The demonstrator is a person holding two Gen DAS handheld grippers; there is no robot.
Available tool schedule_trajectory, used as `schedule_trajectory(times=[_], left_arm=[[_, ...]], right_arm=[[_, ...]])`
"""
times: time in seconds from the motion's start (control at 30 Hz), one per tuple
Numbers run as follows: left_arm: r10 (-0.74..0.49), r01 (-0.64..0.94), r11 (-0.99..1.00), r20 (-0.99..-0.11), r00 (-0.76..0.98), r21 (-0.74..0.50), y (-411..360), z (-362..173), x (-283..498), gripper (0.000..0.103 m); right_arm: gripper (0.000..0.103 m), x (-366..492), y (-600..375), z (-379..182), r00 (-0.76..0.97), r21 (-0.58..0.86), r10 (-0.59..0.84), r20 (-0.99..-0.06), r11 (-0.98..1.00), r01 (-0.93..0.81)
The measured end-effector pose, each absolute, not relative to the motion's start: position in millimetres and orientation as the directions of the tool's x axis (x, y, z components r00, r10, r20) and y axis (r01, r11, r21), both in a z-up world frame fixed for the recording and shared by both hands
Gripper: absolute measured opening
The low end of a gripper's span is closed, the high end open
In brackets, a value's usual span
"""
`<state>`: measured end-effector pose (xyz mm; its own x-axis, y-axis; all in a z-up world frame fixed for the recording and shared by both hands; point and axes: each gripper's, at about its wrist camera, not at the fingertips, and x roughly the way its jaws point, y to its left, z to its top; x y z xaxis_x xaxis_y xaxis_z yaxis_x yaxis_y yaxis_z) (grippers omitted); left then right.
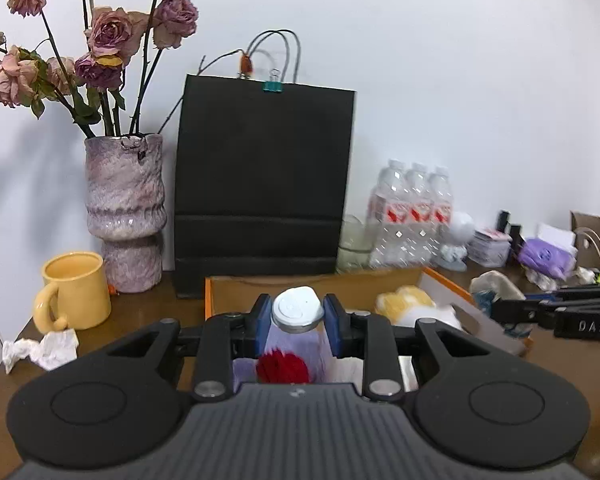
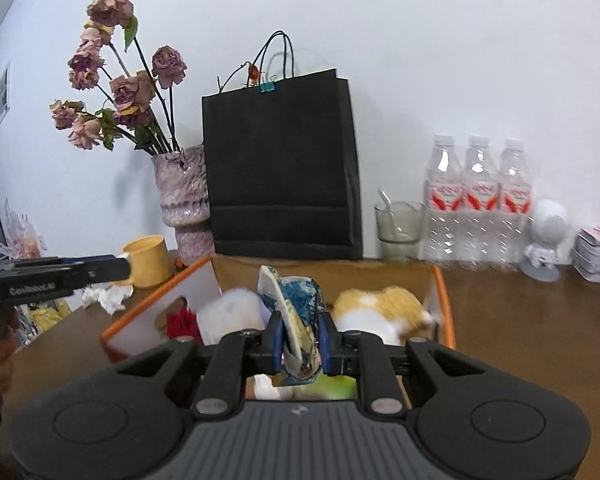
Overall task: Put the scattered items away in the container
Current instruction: 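Place the blue packet and white lid into the box and release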
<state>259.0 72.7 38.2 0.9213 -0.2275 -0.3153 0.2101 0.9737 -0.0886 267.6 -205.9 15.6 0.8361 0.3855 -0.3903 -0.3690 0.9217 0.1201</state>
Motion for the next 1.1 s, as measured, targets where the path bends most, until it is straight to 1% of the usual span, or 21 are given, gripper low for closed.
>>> schedule_trajectory(times=[0.1,0.2,0.47,0.63,0.77,0.8,0.87,0.9,0.93,0.97,1.0,1.03,1.07,1.1], left_arm=[[-0.212,0.187,0.977,-0.319,0.924,-0.108,73,40,282,0.029],[-0.199,0.167,0.978,-0.337,0.92,-0.122,72,37,304,0.029],[-0.185,0.144,0.982,-0.457,0.87,-0.124,67,5,345,0.029],[-0.191,0.156,0.982,-0.492,0.849,-0.111,64,-6,349,0.029],[-0.192,0.168,0.981,-0.51,0.838,-0.094,59,-9,349,0.029],[-0.189,0.164,0.982,-0.514,0.837,-0.094,59,-9,349,0.032],[-0.182,0.153,0.983,-0.514,0.839,-0.099,60,-9,348,0.046],[-0.18,0.149,0.984,-0.51,0.841,-0.103,60,-8,347,0.055],[-0.179,0.146,0.984,-0.506,0.844,-0.104,59,-7,346,0.061],[-0.18,0.147,0.983,-0.5,0.847,-0.106,59,-5,344,0.064],[-0.183,0.149,0.983,-0.495,0.85,-0.107,58,-4,343,0.07],[-0.18,0.146,0.984,-0.49,0.853,-0.106,58,-2,342,0.079],[-0.171,0.139,0.985,-0.486,0.857,-0.103,57,-1,340,0.084],[-0.164,0.133,0.986,-0.48,0.862,-0.098,56,1,339,0.093]], right_arm=[[0.017,295,-189,18,0.832,0.128,0.389,-0.395,0.92,-0.37],[0.017,324,-177,16,0.817,0.155,0.391,-0.424,0.92,-0.359],[0.017,387,-156,-14,0.744,0.187,0.356,-0.565,0.934,-0.305],[0.017,393,-152,-32,0.706,0.176,0.349,-0.617,0.935,-0.308],[0.018,389,-149,-36,0.696,0.159,0.346,-0.629,0.934,-0.321],[0.02,388,-149,-36,0.694,0.158,0.346,-0.631,0.933,-0.322],[0.026,388,-149,-36,0.695,0.156,0.345,-0.631,0.934,-0.322],[0.028,386,-149,-36,0.696,0.15,0.345,-0.63,0.933,-0.326],[0.029,385,-149,-35,0.697,0.143,0.344,-0.629,0.933,-0.332],[0.033,383,-149,-33,0.7,0.137,0.343,-0.626,0.932,-0.335],[0.043,381,-150,-31,0.706,0.13,0.341,-0.621,0.933,-0.336],[0.05,380,-150,-29,0.711,0.125,0.338,-0.617,0.934,-0.335],[0.06,379,-151,-27,0.718,0.115,0.329,-0.614,0.937,-0.33],[0.07,379,-151,-25,0.724,0.102,0.318,-0.612,0.94,-0.326]])
